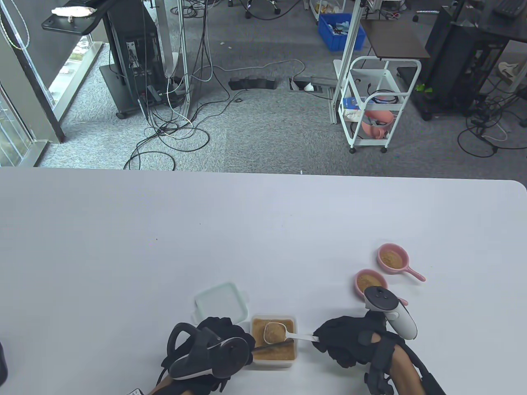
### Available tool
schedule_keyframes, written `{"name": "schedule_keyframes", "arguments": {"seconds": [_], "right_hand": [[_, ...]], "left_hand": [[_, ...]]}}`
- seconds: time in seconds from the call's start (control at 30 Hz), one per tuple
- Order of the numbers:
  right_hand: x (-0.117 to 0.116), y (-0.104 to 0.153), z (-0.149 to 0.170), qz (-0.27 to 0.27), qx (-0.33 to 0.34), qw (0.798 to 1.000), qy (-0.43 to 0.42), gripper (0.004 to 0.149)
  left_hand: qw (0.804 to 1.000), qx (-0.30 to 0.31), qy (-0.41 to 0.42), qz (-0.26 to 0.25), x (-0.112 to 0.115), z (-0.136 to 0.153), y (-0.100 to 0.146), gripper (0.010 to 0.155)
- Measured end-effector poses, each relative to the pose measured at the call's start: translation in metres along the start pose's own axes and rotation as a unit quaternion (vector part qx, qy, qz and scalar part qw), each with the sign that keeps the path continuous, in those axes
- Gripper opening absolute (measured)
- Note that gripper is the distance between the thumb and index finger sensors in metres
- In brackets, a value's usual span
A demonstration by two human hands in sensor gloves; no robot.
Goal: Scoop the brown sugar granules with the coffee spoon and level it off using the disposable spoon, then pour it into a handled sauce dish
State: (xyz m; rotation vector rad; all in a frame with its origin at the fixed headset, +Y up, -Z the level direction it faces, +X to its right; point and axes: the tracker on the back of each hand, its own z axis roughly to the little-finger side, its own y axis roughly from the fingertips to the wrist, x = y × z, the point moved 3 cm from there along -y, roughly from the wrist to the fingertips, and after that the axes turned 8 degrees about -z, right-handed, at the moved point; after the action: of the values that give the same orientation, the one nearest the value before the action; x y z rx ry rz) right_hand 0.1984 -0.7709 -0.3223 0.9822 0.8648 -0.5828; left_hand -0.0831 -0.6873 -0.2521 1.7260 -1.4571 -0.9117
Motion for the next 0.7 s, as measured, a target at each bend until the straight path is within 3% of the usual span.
{"name": "schedule_keyframes", "arguments": {"seconds": [0.7], "right_hand": [[-0.0018,-0.0010,0.0002,-0.009,0.000,1.000,0.001,0.045]], "left_hand": [[1.000,-0.018,0.002,0.002,-0.0014,0.0060,-0.0012,0.040]]}}
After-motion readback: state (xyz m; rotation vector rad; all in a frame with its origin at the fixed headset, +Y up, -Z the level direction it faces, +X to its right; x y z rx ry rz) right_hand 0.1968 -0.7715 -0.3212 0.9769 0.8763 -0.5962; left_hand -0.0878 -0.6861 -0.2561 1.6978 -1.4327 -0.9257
